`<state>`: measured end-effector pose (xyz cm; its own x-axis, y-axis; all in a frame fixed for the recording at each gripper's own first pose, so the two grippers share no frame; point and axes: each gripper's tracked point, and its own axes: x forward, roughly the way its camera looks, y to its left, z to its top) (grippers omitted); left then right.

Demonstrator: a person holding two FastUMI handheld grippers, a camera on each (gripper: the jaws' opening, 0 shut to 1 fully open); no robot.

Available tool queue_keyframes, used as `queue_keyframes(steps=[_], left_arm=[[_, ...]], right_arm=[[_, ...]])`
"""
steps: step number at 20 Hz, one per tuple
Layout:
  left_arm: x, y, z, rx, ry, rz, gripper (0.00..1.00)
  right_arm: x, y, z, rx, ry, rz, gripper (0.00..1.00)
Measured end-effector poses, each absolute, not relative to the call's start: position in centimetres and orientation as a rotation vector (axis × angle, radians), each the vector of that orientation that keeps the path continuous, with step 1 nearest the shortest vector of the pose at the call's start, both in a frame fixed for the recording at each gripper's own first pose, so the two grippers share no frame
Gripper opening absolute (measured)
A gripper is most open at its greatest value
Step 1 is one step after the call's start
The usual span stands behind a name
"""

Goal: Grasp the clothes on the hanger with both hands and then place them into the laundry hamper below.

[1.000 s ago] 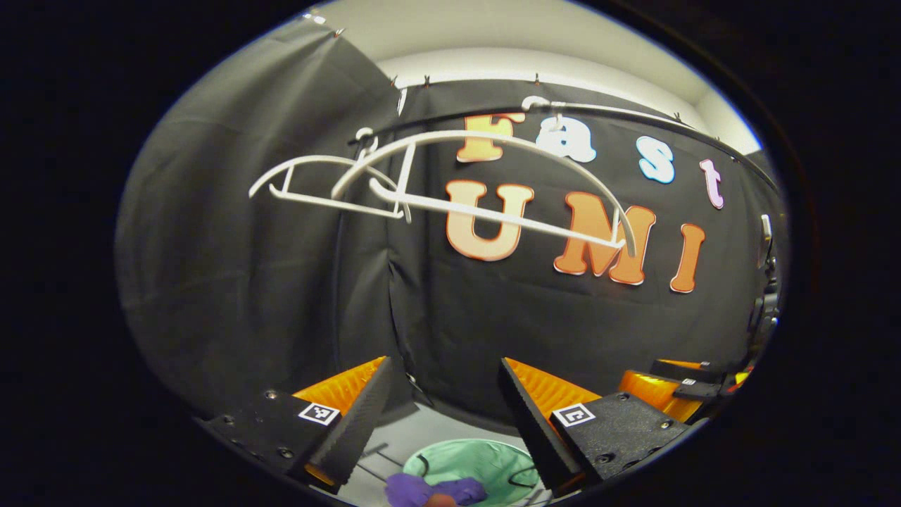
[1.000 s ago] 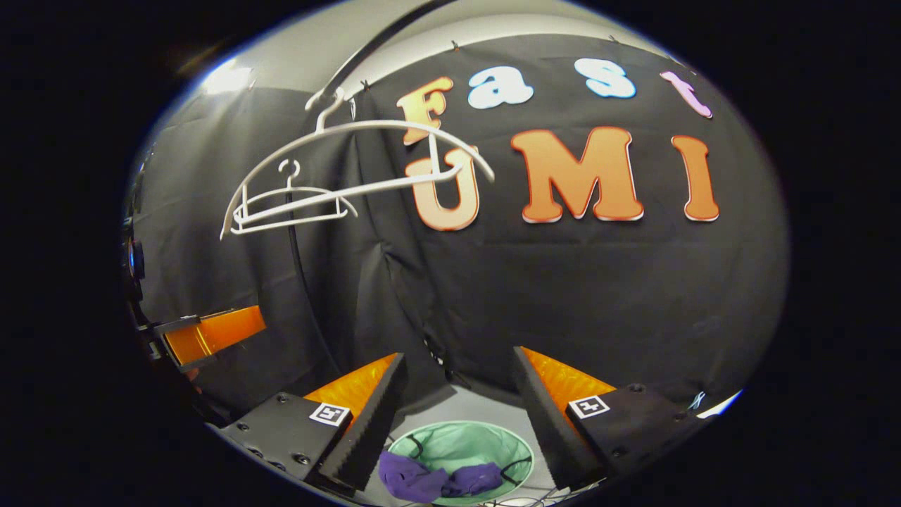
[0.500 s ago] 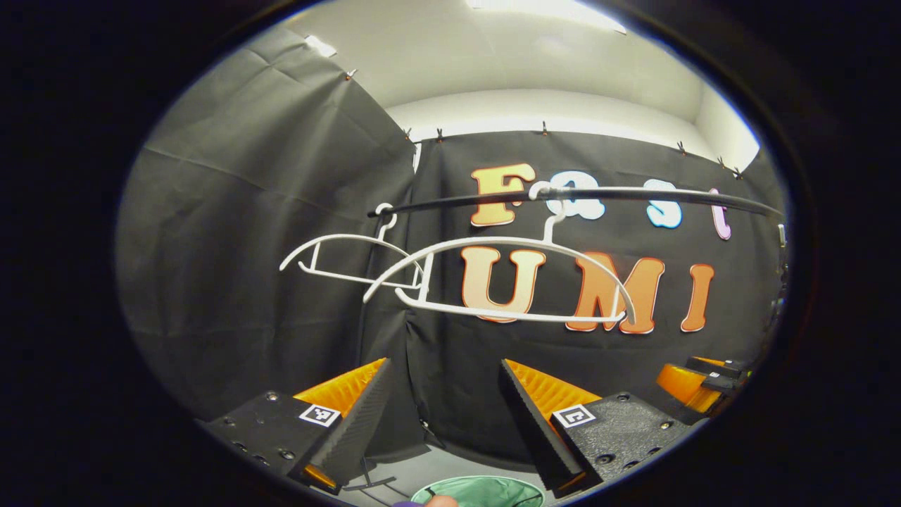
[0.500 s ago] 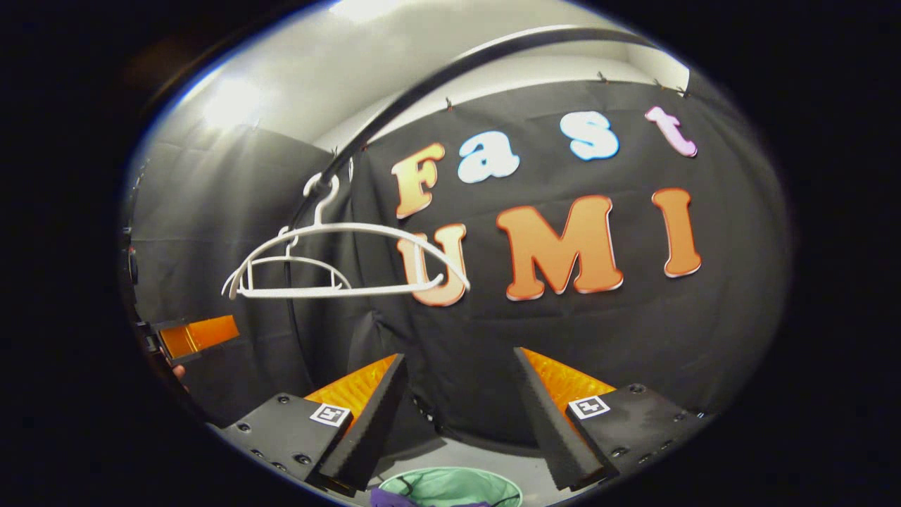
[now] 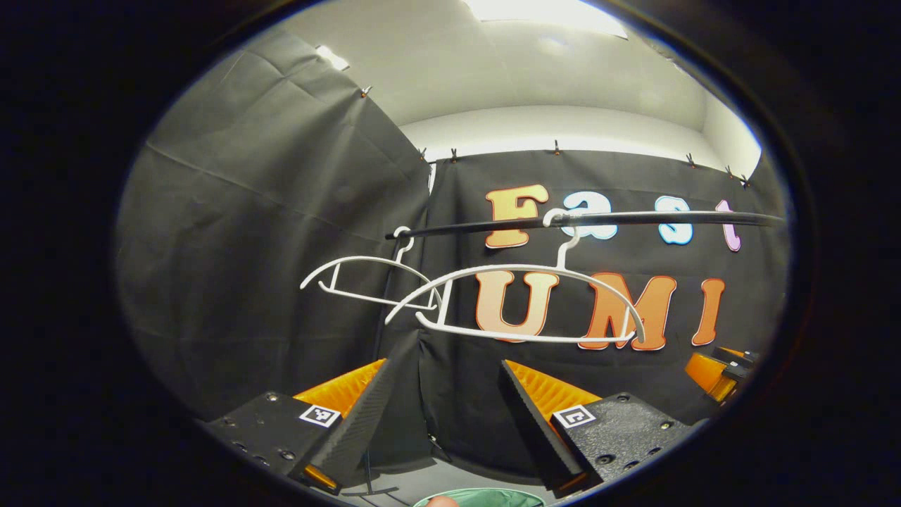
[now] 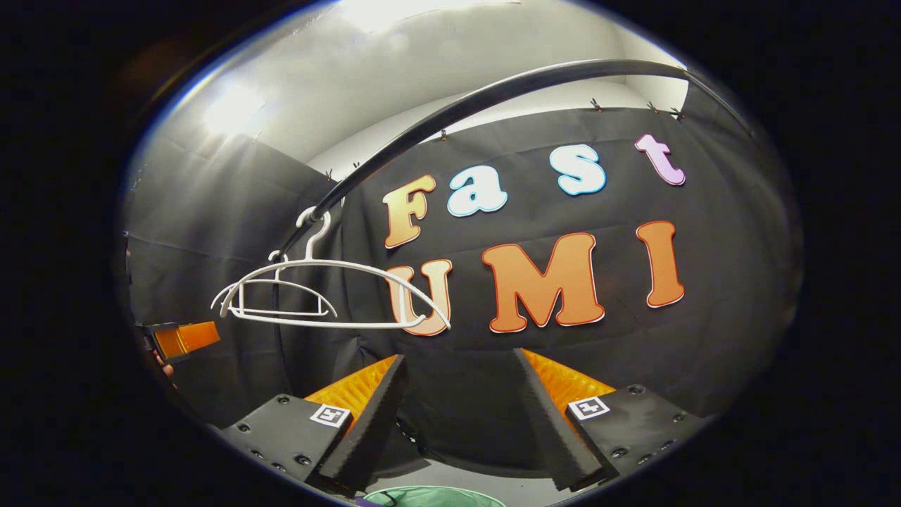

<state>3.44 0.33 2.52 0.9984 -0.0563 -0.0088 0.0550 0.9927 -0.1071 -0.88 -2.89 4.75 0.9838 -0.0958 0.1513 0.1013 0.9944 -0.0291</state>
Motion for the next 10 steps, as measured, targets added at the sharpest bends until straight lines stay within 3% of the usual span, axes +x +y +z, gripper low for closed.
queue_keyframes(steps=[2,6,7,9,10], left_arm=[[3.50,0.58,2.40,-0.099,0.016,-0.046,0.95],[3.58,0.72,2.56,-0.096,0.004,-0.040,0.92],[3.57,0.71,2.54,-0.090,0.005,-0.040,0.95],[3.65,0.46,2.51,-0.087,0.007,-0.046,0.95],[3.63,0.23,2.59,-0.090,0.005,-0.051,0.95]], right_arm=[[-1.01,-2.86,4.91,-0.039,-0.152,-0.096,0.98],[-0.76,-3.12,4.69,-0.031,-0.142,-0.098,0.90],[-0.65,-3.20,4.63,-0.027,-0.140,-0.100,0.88],[-0.64,-3.31,4.51,-0.020,-0.137,-0.099,0.88],[-0.66,-3.32,4.42,-0.018,-0.135,-0.099,1.00]])
